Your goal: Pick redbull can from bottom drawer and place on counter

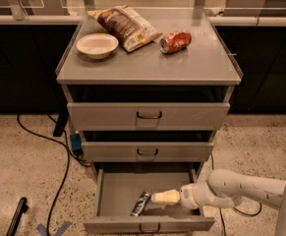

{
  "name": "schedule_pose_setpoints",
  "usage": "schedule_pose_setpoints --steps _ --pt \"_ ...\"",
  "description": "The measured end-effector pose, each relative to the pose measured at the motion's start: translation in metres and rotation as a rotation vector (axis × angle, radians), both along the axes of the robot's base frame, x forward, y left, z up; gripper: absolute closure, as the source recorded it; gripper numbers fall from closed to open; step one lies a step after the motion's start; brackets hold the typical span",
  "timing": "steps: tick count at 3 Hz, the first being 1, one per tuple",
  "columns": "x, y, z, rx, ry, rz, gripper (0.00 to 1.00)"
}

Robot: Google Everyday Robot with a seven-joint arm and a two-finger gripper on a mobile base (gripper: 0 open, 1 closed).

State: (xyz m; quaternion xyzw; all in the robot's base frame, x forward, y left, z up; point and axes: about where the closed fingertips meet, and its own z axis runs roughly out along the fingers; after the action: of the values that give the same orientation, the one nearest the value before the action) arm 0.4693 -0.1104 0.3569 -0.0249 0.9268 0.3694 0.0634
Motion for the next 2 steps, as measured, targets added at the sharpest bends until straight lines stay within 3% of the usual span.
schedule_pose_setpoints --steps 1,2 --pt "0.008 0.006 -0.014 0.037 0.027 -0.032 0.0" --pt "0.027 0.034 -0.036 0.037 0.044 -0.015 0.0"
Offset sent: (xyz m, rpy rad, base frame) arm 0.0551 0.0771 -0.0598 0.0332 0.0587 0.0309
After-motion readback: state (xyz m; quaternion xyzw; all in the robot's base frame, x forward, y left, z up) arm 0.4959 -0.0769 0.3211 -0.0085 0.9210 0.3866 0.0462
